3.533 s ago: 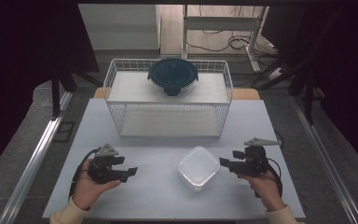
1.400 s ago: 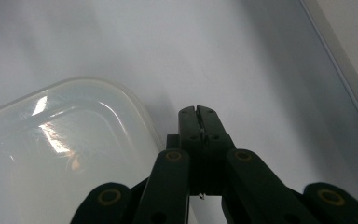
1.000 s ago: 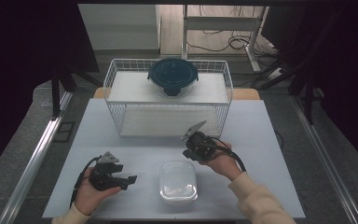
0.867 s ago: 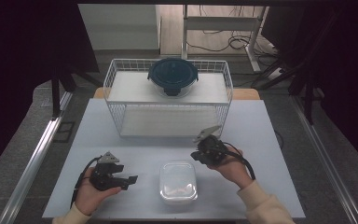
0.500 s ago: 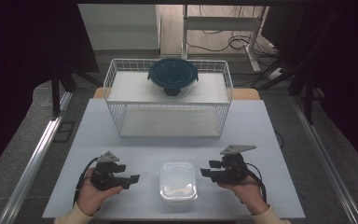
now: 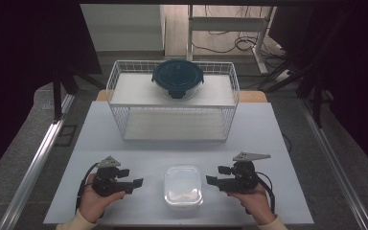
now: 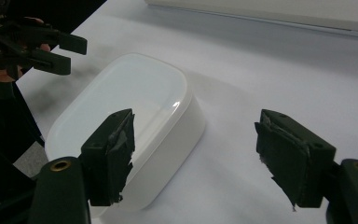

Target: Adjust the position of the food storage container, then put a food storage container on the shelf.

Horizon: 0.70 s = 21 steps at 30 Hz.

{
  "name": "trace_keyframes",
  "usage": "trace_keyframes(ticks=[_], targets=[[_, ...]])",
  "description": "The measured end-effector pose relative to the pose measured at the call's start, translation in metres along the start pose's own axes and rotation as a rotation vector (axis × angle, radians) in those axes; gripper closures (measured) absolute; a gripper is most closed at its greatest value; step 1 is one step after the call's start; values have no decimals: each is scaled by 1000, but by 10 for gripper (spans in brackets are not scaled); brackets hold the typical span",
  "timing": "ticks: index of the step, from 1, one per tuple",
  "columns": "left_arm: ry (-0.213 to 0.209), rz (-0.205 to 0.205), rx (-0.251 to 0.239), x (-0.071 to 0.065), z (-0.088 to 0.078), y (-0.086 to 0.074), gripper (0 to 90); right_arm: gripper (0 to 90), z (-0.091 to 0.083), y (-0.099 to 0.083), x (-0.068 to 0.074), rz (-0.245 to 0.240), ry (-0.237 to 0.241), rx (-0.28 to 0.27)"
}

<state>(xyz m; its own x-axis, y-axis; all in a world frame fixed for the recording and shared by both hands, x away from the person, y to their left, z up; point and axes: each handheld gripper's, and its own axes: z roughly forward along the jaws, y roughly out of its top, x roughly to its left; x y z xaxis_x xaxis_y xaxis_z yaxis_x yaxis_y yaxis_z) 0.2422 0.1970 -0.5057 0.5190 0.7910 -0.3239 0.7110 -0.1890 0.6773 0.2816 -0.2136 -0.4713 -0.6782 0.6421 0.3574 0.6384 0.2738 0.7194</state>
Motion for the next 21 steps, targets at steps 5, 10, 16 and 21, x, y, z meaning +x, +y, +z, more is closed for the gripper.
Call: trace_keyframes(ticks=[5,10,16,21], targets=[[-2,0,-9,-4,-1,0,275,270,1,-1,2,-1,0,-1],[-8,23,-26,-13,-5,1,274,264,2,-2,4,3,13,-10],[-48,2,-22,-16,-1,3,257,272,4,-4,5,33,21,-6],[-76,-15,-26,-16,1,6,258,298,9,-6,6,89,54,5]])
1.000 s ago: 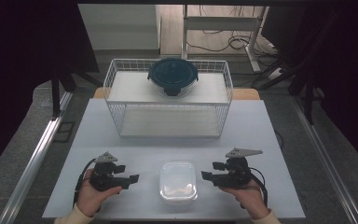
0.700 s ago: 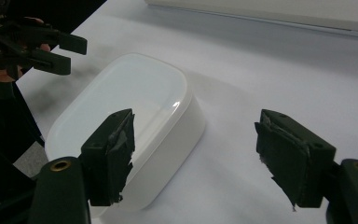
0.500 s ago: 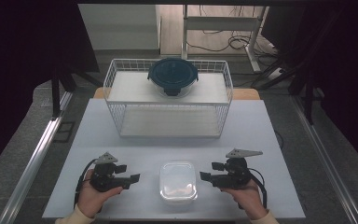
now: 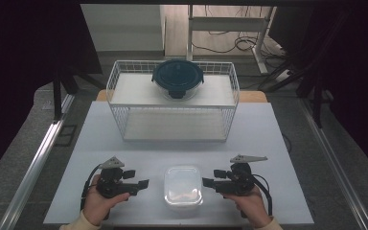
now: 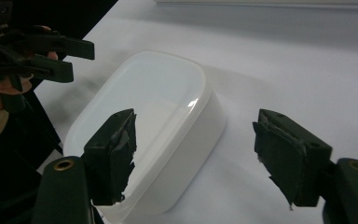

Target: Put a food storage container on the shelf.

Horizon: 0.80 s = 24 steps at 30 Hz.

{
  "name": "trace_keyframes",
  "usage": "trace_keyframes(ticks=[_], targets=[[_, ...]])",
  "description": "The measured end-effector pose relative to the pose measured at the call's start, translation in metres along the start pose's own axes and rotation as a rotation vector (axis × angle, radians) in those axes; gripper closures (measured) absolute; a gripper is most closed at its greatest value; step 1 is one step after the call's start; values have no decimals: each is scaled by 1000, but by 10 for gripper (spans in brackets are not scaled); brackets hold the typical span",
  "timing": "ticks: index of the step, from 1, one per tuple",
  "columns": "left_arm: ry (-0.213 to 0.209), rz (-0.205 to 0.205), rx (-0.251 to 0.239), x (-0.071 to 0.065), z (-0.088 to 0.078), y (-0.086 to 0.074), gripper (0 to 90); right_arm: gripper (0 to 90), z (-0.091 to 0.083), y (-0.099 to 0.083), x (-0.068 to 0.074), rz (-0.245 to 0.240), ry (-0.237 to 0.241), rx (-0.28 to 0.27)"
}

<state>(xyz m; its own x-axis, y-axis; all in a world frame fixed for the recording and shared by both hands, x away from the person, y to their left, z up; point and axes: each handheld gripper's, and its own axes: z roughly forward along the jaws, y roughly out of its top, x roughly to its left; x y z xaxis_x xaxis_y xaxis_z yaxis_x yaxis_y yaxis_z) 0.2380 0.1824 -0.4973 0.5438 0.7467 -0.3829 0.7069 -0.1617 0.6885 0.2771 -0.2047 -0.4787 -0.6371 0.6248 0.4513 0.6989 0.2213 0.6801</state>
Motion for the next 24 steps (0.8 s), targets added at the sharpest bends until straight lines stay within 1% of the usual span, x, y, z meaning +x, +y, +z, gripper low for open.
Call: trace_keyframes(ticks=[2,5,9,11,12,14,15,16,18,21,22,24], targets=[[-9,-7,5,-1,2,1,258,301,3,-1,0,9,5,9],[-30,-39,12,-2,7,2,253,311,7,-1,1,28,19,20],[-88,-80,19,-9,15,6,243,331,12,-2,2,68,47,30],[-118,-105,25,-13,19,7,238,336,14,-4,4,74,61,40],[-141,-118,29,-15,21,8,238,342,15,-5,5,78,66,45],[-173,-154,33,-17,25,9,239,353,17,-6,5,88,81,51],[-182,-168,33,-17,27,9,243,356,17,-6,5,93,86,52],[-205,-195,36,-18,29,10,248,360,18,-6,5,94,86,52],[-230,-220,40,-17,33,10,257,364,18,-7,6,97,87,56],[-238,-238,51,-18,37,10,277,374,20,-8,6,97,91,65],[-247,-246,52,-18,39,10,287,377,21,-8,6,100,94,67],[-278,-272,60,-17,42,9,313,398,21,-9,5,116,105,69]])
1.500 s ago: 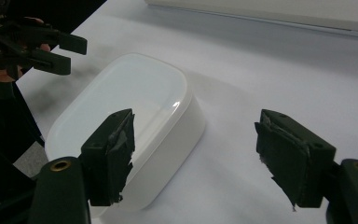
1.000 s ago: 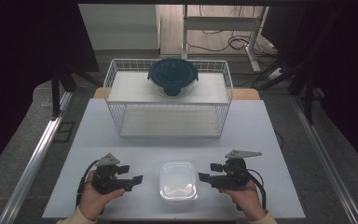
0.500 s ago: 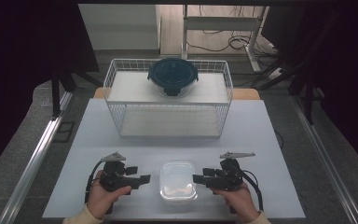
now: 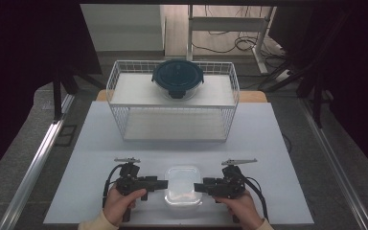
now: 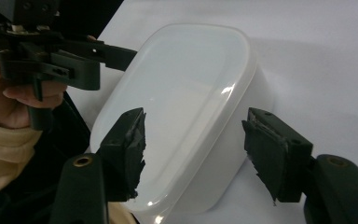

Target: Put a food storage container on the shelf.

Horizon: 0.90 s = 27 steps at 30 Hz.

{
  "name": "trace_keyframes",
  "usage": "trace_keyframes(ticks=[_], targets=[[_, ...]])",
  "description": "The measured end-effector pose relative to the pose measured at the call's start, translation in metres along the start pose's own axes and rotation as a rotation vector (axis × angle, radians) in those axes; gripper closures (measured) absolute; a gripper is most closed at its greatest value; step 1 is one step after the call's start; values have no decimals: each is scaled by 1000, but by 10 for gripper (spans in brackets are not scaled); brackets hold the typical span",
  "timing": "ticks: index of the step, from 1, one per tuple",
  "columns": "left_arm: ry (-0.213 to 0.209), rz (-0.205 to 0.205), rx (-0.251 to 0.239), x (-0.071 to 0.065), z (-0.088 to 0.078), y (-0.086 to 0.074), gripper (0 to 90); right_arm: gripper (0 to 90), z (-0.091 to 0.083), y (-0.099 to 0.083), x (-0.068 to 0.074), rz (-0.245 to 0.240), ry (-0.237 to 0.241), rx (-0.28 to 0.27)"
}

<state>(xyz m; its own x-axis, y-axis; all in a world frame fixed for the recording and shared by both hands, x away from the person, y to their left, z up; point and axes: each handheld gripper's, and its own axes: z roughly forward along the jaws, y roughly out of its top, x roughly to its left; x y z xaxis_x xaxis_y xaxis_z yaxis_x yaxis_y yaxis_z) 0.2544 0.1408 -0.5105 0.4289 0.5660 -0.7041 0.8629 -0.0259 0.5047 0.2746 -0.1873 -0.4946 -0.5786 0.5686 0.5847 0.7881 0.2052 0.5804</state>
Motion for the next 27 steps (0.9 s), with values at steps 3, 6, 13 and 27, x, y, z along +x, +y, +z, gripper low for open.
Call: trace_keyframes(ticks=[3,6,13,27], targets=[[-23,-20,17,2,4,-1,352,432,1,0,-3,29,20,1],[-47,-44,32,6,7,-2,413,489,1,-1,-4,43,34,8],[-86,-93,40,9,8,-5,571,631,1,-2,-8,111,44,18],[-92,-86,-11,2,-1,-13,704,702,-6,-8,-5,176,56,-2]])
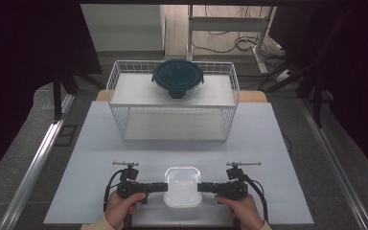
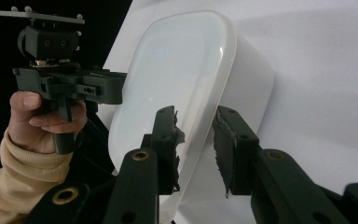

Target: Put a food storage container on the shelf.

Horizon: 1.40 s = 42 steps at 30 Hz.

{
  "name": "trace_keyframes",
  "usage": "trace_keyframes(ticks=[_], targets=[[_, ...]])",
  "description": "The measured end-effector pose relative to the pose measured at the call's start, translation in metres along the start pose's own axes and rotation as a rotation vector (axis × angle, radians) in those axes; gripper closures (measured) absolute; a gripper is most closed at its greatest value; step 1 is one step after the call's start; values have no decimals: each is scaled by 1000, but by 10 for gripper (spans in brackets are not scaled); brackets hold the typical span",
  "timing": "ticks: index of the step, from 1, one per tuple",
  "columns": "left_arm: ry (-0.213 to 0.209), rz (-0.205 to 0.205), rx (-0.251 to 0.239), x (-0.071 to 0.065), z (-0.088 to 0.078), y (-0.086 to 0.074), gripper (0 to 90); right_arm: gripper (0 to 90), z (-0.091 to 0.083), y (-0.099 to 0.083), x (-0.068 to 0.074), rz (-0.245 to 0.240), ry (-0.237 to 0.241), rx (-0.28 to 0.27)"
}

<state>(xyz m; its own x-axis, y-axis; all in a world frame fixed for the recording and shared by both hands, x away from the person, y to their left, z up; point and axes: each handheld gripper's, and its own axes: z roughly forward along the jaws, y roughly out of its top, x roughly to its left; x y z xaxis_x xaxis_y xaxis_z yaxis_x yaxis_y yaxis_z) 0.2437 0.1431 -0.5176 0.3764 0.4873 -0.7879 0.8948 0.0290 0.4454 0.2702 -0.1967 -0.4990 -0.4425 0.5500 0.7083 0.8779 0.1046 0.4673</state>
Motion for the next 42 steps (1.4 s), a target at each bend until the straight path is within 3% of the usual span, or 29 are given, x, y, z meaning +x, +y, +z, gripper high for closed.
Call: trace_keyframes(ticks=[15,21,31,42], targets=[[-4,34,-23,-4,-5,0,752,756,-5,-3,5,-9,12,-16],[-3,52,-36,-5,-8,0,778,777,-6,-3,10,-51,-9,-36],[3,72,-50,-8,-10,-1,800,800,-8,-3,12,-76,-11,-51],[9,125,-66,-15,-13,3,800,801,-12,0,20,-137,-28,-77]])
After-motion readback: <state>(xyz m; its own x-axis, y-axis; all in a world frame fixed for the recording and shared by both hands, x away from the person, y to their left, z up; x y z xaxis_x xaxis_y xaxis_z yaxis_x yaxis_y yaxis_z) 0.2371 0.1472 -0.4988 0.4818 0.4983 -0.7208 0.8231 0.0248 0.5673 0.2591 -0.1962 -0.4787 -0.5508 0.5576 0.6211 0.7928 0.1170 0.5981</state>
